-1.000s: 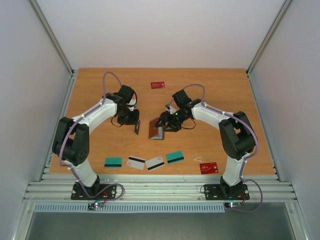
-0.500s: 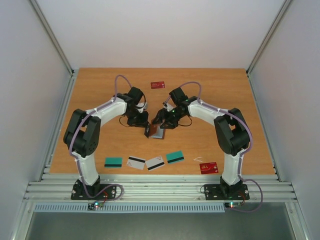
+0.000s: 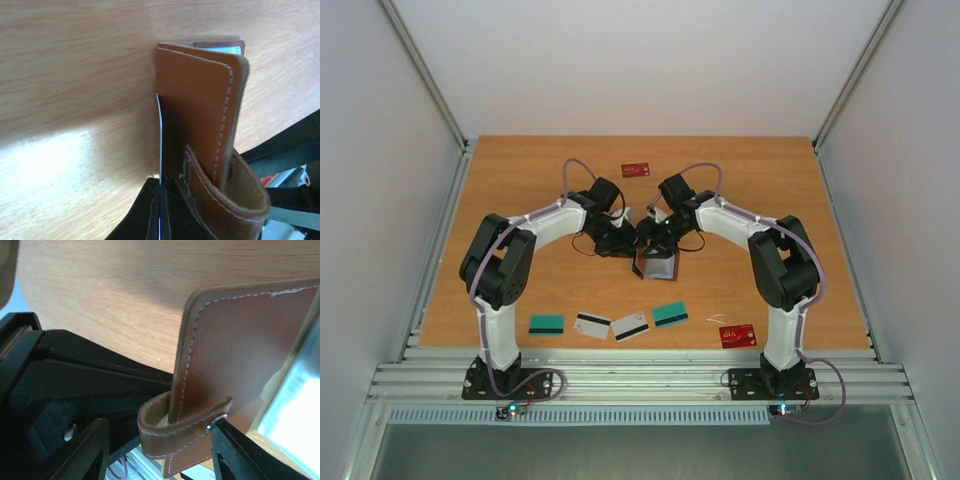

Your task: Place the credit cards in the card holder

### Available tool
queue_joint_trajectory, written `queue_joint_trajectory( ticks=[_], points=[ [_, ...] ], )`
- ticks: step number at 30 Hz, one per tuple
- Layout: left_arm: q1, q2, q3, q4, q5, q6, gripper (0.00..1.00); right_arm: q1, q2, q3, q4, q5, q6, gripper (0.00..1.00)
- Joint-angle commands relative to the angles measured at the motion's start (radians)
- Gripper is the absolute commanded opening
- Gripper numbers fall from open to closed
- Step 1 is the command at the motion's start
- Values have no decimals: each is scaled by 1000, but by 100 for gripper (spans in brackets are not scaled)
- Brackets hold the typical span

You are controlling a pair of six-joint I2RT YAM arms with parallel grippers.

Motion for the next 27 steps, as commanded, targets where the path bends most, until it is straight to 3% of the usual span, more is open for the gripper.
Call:
queue_joint_trajectory(
  ticks=[1, 5, 14, 22, 27],
  points=[
    [-6, -6, -76, 114, 155, -81, 0, 9, 39, 74, -19, 1, -14, 57],
    [-1, -32, -131, 75, 137, -91, 0, 9, 100, 117, -38, -1, -15, 56],
    [12, -227, -183, -198, -35, -51, 0, 4, 203, 187, -82, -9, -49, 55],
    [15, -447, -82, -470, -151, 7, 0, 3, 252, 224, -107, -29, -70, 54],
    [16, -507, -57, -412, -65, 17, 0, 3, 286, 243, -114, -35, -75, 54]
  ],
)
